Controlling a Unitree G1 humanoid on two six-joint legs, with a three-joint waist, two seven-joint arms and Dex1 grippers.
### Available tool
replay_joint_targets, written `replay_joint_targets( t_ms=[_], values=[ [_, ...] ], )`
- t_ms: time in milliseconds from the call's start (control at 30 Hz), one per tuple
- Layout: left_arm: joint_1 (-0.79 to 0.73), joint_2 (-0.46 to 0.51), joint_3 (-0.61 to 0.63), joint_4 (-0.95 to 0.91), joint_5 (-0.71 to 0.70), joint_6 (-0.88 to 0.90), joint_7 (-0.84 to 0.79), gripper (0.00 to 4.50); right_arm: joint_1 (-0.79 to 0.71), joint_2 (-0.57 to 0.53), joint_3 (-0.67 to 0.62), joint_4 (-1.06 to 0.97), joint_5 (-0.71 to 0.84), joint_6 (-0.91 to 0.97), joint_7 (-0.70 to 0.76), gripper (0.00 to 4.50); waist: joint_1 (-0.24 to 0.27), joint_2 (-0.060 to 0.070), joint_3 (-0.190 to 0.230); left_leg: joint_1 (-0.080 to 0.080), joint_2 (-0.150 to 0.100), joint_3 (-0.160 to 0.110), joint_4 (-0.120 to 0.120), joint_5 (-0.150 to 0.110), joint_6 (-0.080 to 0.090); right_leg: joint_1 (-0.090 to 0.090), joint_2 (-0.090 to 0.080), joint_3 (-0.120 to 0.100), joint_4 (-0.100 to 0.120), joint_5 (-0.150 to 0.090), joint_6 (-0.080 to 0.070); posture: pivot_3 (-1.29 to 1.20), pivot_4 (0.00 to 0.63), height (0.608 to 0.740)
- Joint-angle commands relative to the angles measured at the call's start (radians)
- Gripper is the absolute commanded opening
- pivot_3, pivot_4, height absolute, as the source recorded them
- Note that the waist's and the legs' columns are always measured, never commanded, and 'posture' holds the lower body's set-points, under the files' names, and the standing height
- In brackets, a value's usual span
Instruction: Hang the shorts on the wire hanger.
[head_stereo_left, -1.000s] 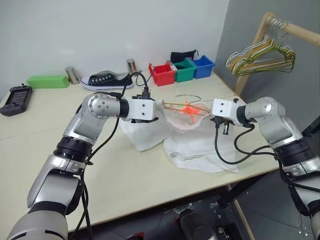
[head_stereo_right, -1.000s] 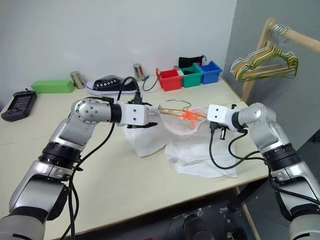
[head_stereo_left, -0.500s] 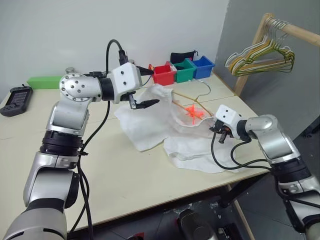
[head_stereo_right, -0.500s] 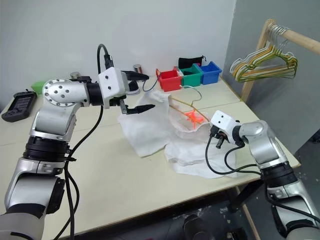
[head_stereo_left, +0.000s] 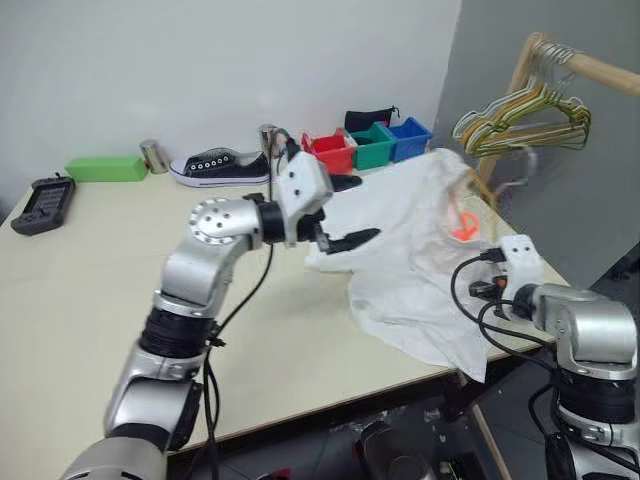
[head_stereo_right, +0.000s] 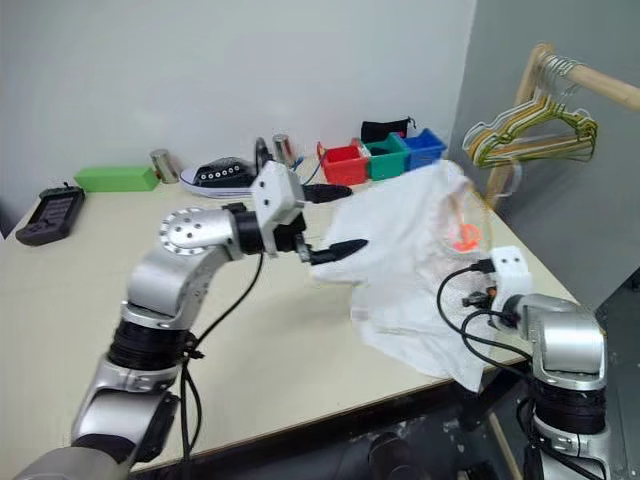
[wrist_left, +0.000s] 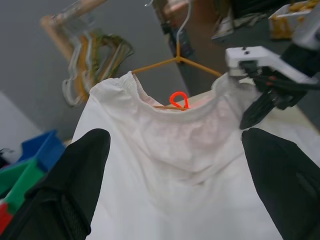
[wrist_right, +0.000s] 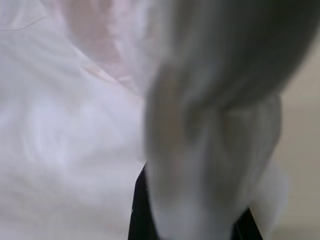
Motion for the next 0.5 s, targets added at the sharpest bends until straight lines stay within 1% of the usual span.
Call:
replay_joint_targets(
  t_ms=[33,167,300,433,500],
  values=[
    [-0.050,-0.093,-0.041,0.002,0.003,-0.027,0.058,4.47,-0.009,0.019,-0.089,-0.082,-0.008,0.078,-0.080,0.00,-0.010,0.000,-0.001,0.000,0.000,0.000,0.000,0.000,0.000,0.000,0.000,0.000,0.000,0.000,0.000,-0.47,0.021,0.740],
    [-0.104,-0.203,-0.077,0.086,0.042,-0.114,0.111,4.47,-0.053,0.040,-0.151,-0.095,-0.051,0.085,-0.196,0.00,-0.043,0.001,-0.001,0.000,0.000,0.001,0.000,0.000,0.000,0.000,0.000,0.000,-0.001,-0.001,0.000,-0.49,0.024,0.740],
    [-0.160,-0.298,-0.086,0.183,0.067,-0.194,0.158,4.47,-0.101,0.025,-0.151,-0.083,-0.094,0.002,-0.313,0.00,-0.078,0.001,-0.001,0.000,0.000,0.002,-0.001,0.000,0.000,0.001,0.000,0.001,-0.002,-0.003,0.001,-0.53,0.028,0.740],
    [-0.211,-0.355,-0.069,0.267,0.080,-0.260,0.197,4.47,-0.153,0.037,-0.183,-0.041,-0.129,-0.064,-0.420,0.00,-0.124,0.001,-0.001,0.001,0.000,0.003,-0.003,-0.001,0.001,0.001,0.000,0.001,-0.002,-0.005,0.000,-0.54,0.029,0.740],
    [-0.241,-0.380,-0.058,0.301,0.076,-0.278,0.214,4.47,-0.181,0.039,-0.202,-0.010,-0.137,-0.107,-0.468,0.00,-0.139,0.001,-0.001,0.001,0.000,0.003,-0.005,-0.001,0.001,0.001,0.000,0.001,-0.002,-0.006,0.000,-0.54,0.031,0.740]
  ],
)
